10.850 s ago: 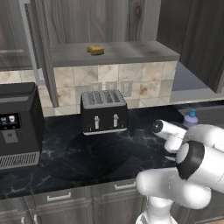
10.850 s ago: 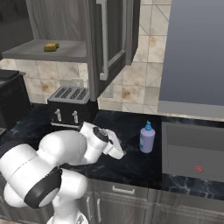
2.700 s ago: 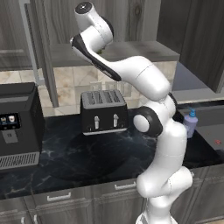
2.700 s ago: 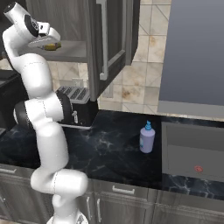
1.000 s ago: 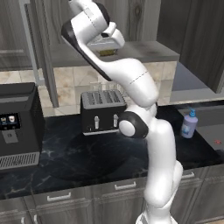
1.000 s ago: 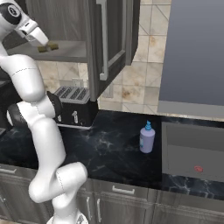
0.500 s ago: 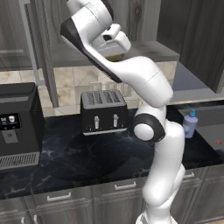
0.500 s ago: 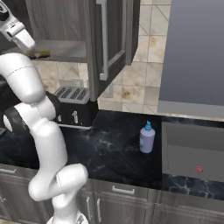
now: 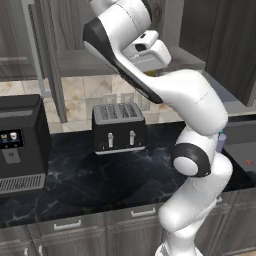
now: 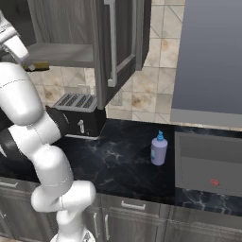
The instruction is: Locate and retrieve the sponge and soap dispenser from the cabinet. Place them next to the sink.
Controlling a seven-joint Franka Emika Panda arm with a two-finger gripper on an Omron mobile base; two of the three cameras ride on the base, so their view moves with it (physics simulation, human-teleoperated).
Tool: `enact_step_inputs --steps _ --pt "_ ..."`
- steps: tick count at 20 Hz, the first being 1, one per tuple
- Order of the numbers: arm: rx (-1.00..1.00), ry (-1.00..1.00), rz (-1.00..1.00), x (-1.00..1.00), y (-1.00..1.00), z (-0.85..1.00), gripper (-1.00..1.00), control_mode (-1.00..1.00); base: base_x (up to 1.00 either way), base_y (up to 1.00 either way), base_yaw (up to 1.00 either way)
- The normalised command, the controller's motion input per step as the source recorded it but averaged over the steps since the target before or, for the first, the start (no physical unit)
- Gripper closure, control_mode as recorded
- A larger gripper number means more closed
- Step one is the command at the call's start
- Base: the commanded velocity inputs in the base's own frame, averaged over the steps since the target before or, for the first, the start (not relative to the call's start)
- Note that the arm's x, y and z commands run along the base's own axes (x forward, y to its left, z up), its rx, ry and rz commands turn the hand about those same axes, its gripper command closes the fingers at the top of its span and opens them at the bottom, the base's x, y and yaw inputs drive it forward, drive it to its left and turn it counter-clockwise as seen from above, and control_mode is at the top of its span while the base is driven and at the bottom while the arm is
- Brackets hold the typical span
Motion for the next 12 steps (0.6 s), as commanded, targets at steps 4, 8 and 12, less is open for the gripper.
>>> enact_step_inputs --steps 4,8,12 --pt "0.0 -0.01 -0.01 -1.0 -0.39 -0.24 1.0 -1.0 0.0 0.0 0.0" --pt "0.0 0.0 -0.01 -1.0 -0.38 -0.3 1.0 -1.0 0.0 0.0 0.0" --pt "0.0 0.0 0.0 -1.0 -0.38 -0.37 1.0 -1.0 0.0 0.0 0.0"
